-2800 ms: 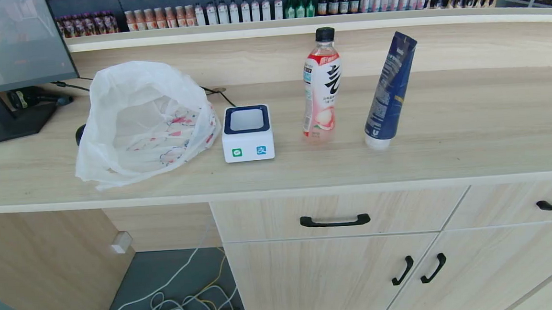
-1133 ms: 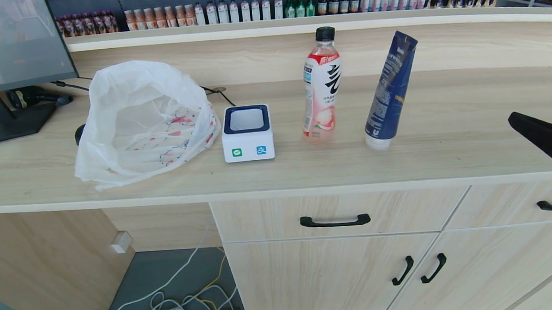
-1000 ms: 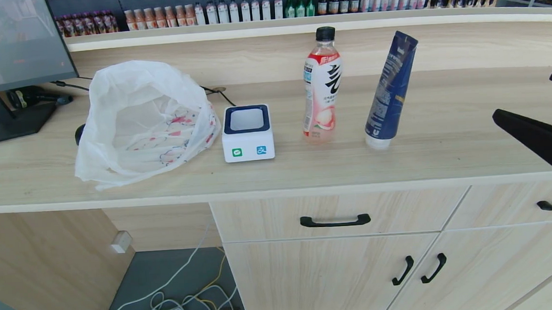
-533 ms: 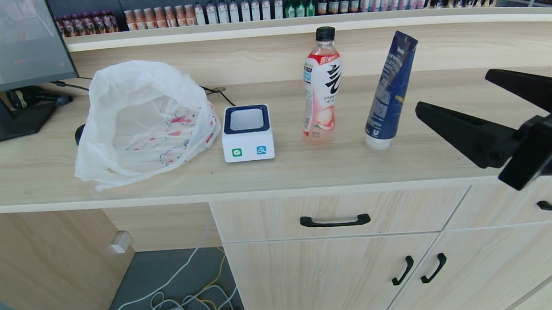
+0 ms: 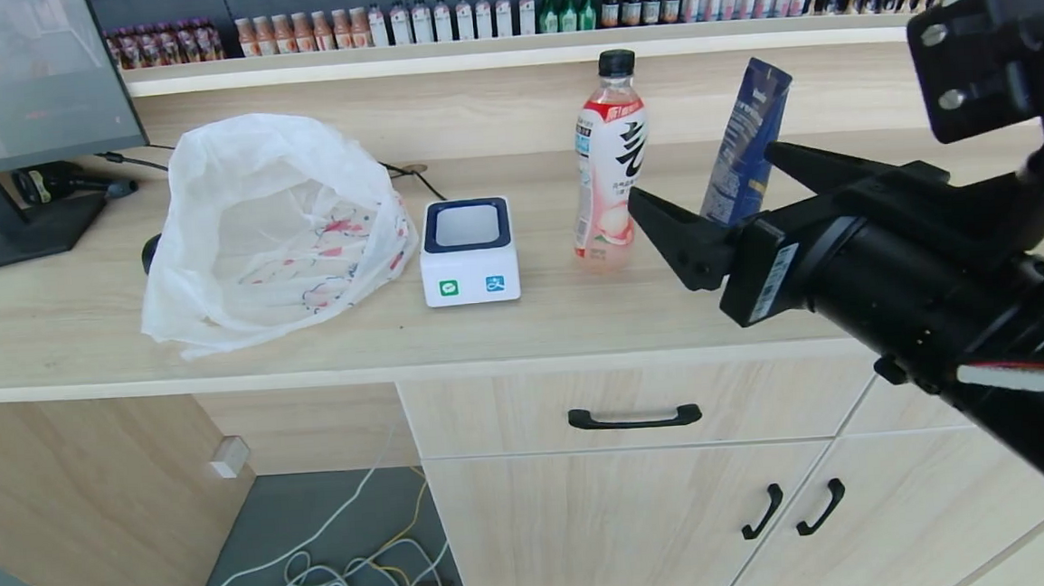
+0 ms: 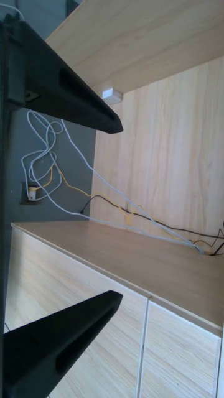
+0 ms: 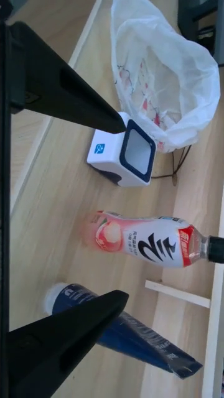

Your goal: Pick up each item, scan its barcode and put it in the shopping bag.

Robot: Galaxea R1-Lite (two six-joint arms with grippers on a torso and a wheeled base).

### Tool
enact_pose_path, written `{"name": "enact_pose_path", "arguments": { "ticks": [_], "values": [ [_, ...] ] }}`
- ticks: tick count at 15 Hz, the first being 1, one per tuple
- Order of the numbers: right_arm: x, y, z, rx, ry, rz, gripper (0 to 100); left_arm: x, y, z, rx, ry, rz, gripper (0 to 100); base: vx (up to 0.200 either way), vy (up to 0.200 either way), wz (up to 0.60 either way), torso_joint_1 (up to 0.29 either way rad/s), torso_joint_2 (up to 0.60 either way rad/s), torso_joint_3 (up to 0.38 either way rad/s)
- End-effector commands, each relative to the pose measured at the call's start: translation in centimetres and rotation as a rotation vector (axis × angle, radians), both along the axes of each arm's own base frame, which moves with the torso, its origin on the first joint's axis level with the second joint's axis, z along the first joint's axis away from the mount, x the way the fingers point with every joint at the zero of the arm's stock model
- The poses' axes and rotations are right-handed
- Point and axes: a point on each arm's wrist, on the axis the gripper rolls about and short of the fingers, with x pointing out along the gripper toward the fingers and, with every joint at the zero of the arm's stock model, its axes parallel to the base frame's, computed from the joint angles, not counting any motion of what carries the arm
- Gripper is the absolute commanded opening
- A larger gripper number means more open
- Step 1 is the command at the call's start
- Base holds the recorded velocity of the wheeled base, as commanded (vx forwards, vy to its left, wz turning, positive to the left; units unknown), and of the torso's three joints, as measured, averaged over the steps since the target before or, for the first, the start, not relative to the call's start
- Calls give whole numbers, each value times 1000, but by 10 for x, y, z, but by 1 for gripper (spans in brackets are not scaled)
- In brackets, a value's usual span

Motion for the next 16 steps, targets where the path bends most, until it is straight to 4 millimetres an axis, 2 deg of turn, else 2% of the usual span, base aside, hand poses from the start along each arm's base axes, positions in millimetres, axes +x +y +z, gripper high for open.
{"name": "enact_pose_path", "arguments": {
  "ticks": [1,6,10,16],
  "values": [
    [14,16,-10,-28,22,-5,100,0,0,0,0,0,0,100,0,0,0,0,0,0],
    [44,36,-14,-19,36,-34,100,0,0,0,0,0,0,100,0,0,0,0,0,0],
    [73,35,-32,-47,73,-94,100,0,0,0,0,0,0,100,0,0,0,0,0,0],
    [115,56,-45,2,94,-124,100,0,0,0,0,0,0,100,0,0,0,0,0,0]
  ]
}}
